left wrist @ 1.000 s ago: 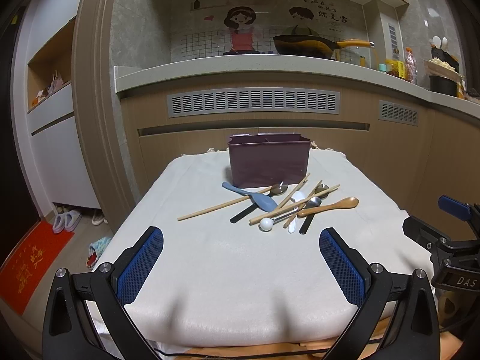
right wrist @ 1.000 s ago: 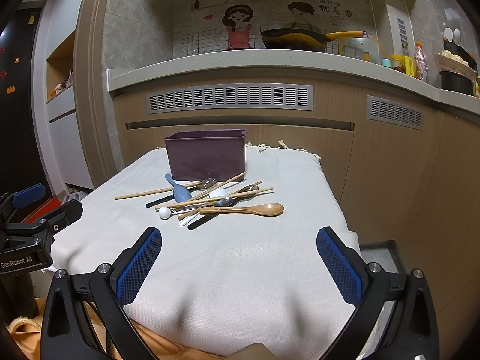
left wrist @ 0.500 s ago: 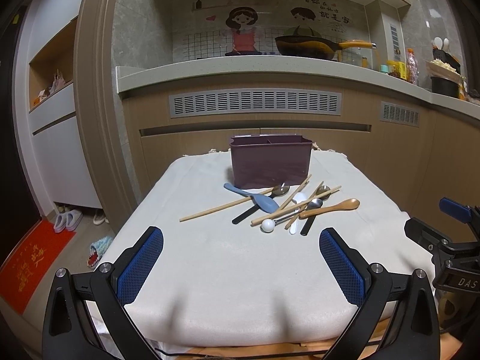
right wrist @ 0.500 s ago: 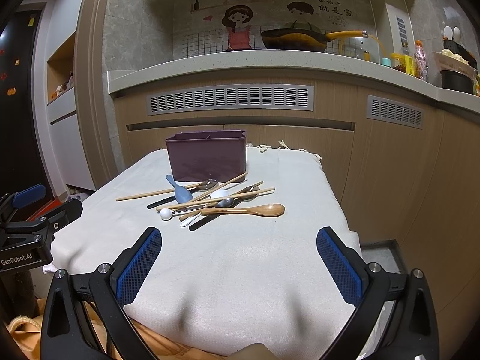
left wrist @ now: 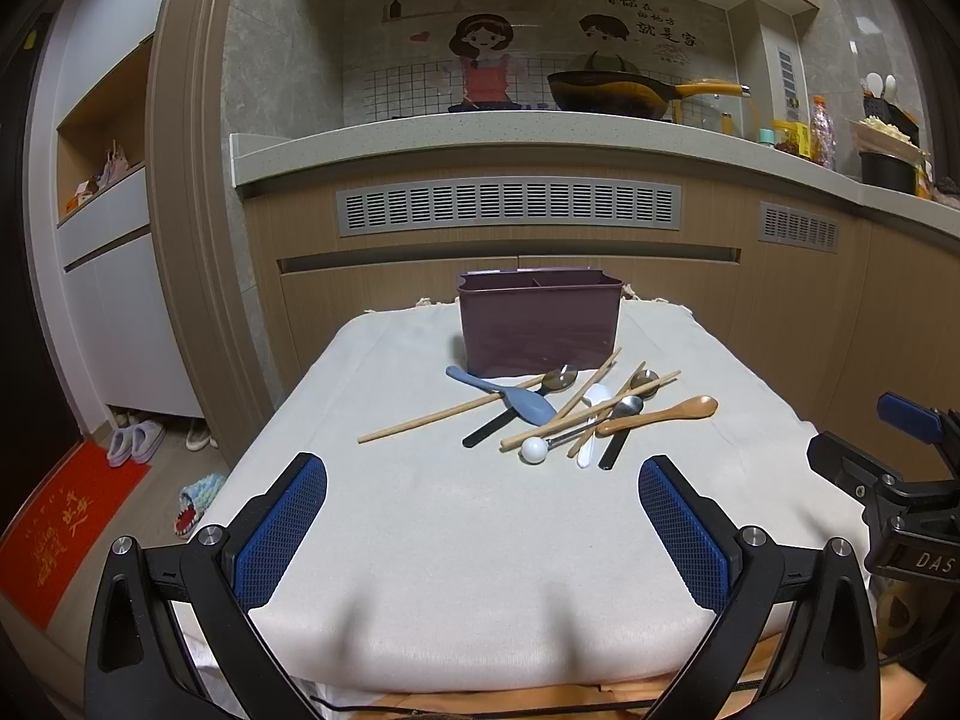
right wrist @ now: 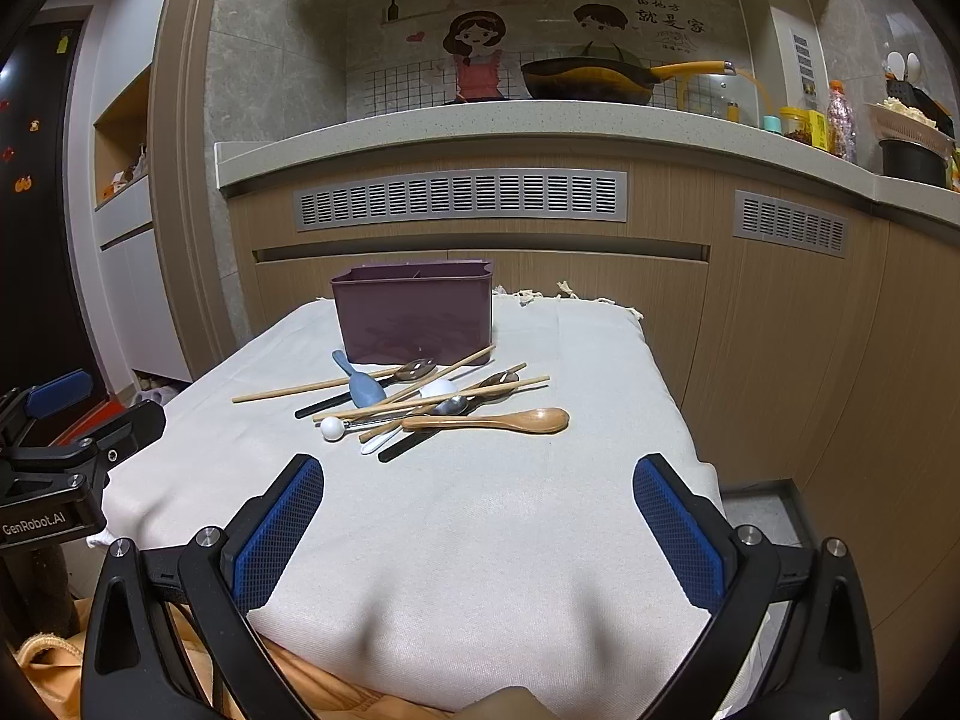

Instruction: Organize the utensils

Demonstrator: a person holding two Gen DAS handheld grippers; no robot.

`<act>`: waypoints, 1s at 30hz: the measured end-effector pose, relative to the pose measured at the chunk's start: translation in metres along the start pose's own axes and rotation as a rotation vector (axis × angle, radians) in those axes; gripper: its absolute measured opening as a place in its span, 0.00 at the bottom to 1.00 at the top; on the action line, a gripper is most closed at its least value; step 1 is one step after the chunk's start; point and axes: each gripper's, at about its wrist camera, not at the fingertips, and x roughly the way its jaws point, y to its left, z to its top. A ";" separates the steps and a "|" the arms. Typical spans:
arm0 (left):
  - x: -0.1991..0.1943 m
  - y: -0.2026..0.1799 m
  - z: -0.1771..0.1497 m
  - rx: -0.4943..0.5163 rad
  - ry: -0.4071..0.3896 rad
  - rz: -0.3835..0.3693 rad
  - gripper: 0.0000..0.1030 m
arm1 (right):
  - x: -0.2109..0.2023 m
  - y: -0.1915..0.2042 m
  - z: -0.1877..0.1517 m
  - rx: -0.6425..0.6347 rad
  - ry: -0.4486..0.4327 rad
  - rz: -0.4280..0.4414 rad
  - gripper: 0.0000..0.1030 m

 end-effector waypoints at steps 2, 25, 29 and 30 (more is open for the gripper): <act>0.000 0.000 0.000 0.000 0.001 0.000 1.00 | 0.000 0.000 0.000 0.001 0.000 0.000 1.00; 0.091 0.012 0.032 -0.016 0.167 -0.111 1.00 | 0.060 -0.001 0.054 -0.083 -0.020 -0.016 1.00; 0.133 0.011 0.037 -0.044 0.276 -0.104 1.00 | 0.088 0.000 0.060 -0.109 0.008 -0.014 1.00; 0.146 0.009 0.039 -0.040 0.299 -0.119 1.00 | 0.096 -0.001 0.060 -0.113 0.021 -0.015 1.00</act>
